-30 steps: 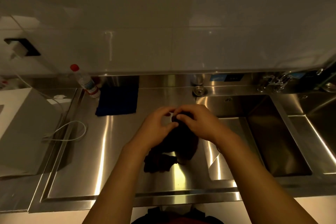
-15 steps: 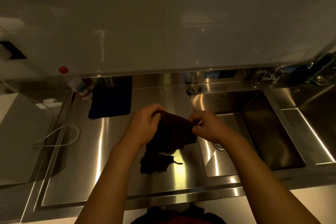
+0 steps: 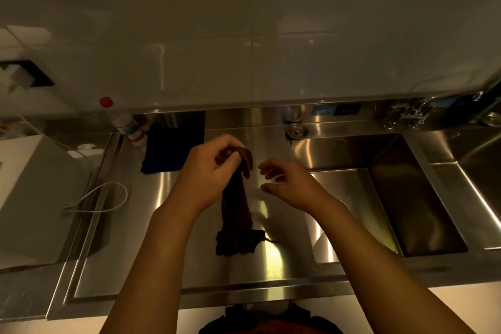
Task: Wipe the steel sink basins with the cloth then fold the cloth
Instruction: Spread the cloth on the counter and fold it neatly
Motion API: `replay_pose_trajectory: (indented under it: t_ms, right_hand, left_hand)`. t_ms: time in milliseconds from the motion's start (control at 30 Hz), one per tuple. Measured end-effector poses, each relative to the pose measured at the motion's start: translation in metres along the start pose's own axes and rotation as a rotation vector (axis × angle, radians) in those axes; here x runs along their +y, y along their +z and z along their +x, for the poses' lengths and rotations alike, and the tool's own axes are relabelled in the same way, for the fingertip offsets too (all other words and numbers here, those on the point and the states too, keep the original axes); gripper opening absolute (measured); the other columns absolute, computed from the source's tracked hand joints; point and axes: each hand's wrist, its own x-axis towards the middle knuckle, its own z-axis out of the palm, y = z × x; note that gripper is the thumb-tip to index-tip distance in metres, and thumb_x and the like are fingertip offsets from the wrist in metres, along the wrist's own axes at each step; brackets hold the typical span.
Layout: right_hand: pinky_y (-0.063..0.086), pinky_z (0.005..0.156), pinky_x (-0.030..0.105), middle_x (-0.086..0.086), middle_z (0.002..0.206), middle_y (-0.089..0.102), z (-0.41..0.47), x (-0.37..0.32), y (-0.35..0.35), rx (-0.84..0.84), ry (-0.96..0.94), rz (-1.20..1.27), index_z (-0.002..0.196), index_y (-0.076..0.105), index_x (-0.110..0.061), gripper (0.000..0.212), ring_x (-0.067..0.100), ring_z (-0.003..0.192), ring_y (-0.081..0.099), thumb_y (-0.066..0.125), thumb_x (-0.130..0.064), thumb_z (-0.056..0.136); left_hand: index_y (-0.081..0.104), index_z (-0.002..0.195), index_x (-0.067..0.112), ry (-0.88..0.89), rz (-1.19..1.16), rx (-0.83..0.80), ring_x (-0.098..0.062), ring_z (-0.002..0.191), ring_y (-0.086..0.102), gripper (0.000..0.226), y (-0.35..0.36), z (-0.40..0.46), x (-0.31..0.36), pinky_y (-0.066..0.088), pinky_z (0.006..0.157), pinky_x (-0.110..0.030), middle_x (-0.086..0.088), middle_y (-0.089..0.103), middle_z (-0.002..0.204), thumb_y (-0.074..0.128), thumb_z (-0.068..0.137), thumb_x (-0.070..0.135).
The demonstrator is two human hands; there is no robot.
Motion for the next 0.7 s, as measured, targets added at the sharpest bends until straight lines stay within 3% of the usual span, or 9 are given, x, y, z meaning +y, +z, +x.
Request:
replay_pose_trajectory:
  t_ms: [133, 233, 300, 400, 467, 567, 633, 700]
  right_hand:
    - [0.048, 0.098, 0.024, -0.013, 0.135, 0.056, 0.006, -0.014, 0.003, -0.026, -0.044, 0.003, 0.141, 0.054, -0.032, 0.074, 0.0, 0.119, 0.054, 0.086, -0.016, 0.077]
    - [0.044, 0.102, 0.023, -0.013, 0.144, 0.053, 0.01, -0.018, 0.014, -0.096, -0.087, -0.023, 0.142, 0.053, -0.035, 0.079, 0.001, 0.128, 0.048, 0.086, -0.011, 0.074]
    - [0.045, 0.099, 0.02, -0.011, 0.136, 0.061, 0.014, -0.014, 0.024, -0.142, -0.097, -0.056, 0.134, 0.063, -0.031, 0.065, 0.002, 0.124, 0.054, 0.083, -0.01, 0.076]
    - [0.057, 0.084, 0.027, -0.008, 0.094, 0.073, 0.012, -0.004, 0.035, -0.191, -0.078, -0.06, 0.098, 0.075, -0.022, 0.021, 0.004, 0.089, 0.067, 0.076, -0.008, 0.083]
    - [0.056, 0.073, 0.029, -0.009, 0.074, 0.067, 0.008, 0.003, 0.038, -0.181, -0.07, -0.028, 0.079, 0.07, -0.024, 0.02, 0.0, 0.07, 0.063, 0.07, -0.005, 0.086]
    - [0.053, 0.071, 0.025, -0.006, 0.077, 0.068, 0.002, 0.007, 0.037, -0.149, -0.095, 0.016, 0.079, 0.07, -0.018, 0.016, 0.002, 0.072, 0.063, 0.066, -0.003, 0.082]
    - [0.055, 0.077, 0.032, -0.003, 0.089, 0.07, 0.001, 0.011, 0.035, -0.104, -0.086, 0.061, 0.085, 0.07, -0.015, 0.012, 0.006, 0.084, 0.066, 0.068, -0.004, 0.081]
    - [0.055, 0.087, 0.032, -0.006, 0.106, 0.069, 0.002, 0.012, 0.035, -0.08, -0.036, 0.094, 0.102, 0.07, -0.019, 0.023, 0.004, 0.099, 0.065, 0.073, -0.008, 0.082]
  left_hand:
    - [0.074, 0.105, 0.031, -0.008, 0.032, -0.005, -0.004, 0.097, 0.07, 0.026, -0.011, -0.007, 0.0, 0.055, 0.079, -0.014, 0.017, 0.072, 0.097, 0.062, 0.099, 0.009]
    - [0.077, 0.107, 0.031, 0.03, 0.034, 0.007, -0.006, 0.102, 0.071, 0.029, -0.016, -0.011, 0.0, 0.057, 0.085, -0.018, 0.017, 0.075, 0.102, 0.064, 0.098, 0.006]
    - [0.078, 0.108, 0.029, 0.039, 0.011, 0.026, -0.008, 0.104, 0.072, 0.029, -0.02, -0.013, 0.001, 0.058, 0.087, -0.021, 0.015, 0.076, 0.103, 0.064, 0.097, 0.006]
    - [0.079, 0.106, 0.026, 0.02, -0.01, 0.092, -0.006, 0.103, 0.072, 0.027, -0.026, -0.018, -0.001, 0.057, 0.085, -0.018, 0.015, 0.077, 0.101, 0.064, 0.097, 0.005]
    - [0.079, 0.104, 0.024, 0.012, 0.002, 0.14, -0.004, 0.1, 0.072, 0.026, -0.03, -0.021, -0.004, 0.055, 0.083, -0.015, 0.015, 0.077, 0.099, 0.064, 0.097, 0.004]
    - [0.078, 0.1, 0.024, -0.016, 0.008, 0.201, -0.005, 0.095, 0.072, 0.026, -0.033, -0.025, -0.012, 0.056, 0.081, -0.017, 0.012, 0.077, 0.094, 0.064, 0.096, 0.002]
    - [0.079, 0.098, 0.022, -0.049, -0.005, 0.251, -0.008, 0.092, 0.072, 0.025, -0.033, -0.026, -0.016, 0.058, 0.081, -0.022, 0.009, 0.077, 0.091, 0.064, 0.096, 0.002]
    - [0.079, 0.096, 0.022, -0.052, -0.015, 0.25, -0.01, 0.09, 0.073, 0.026, -0.031, -0.026, -0.016, 0.059, 0.081, -0.025, 0.007, 0.077, 0.09, 0.063, 0.096, 0.001]
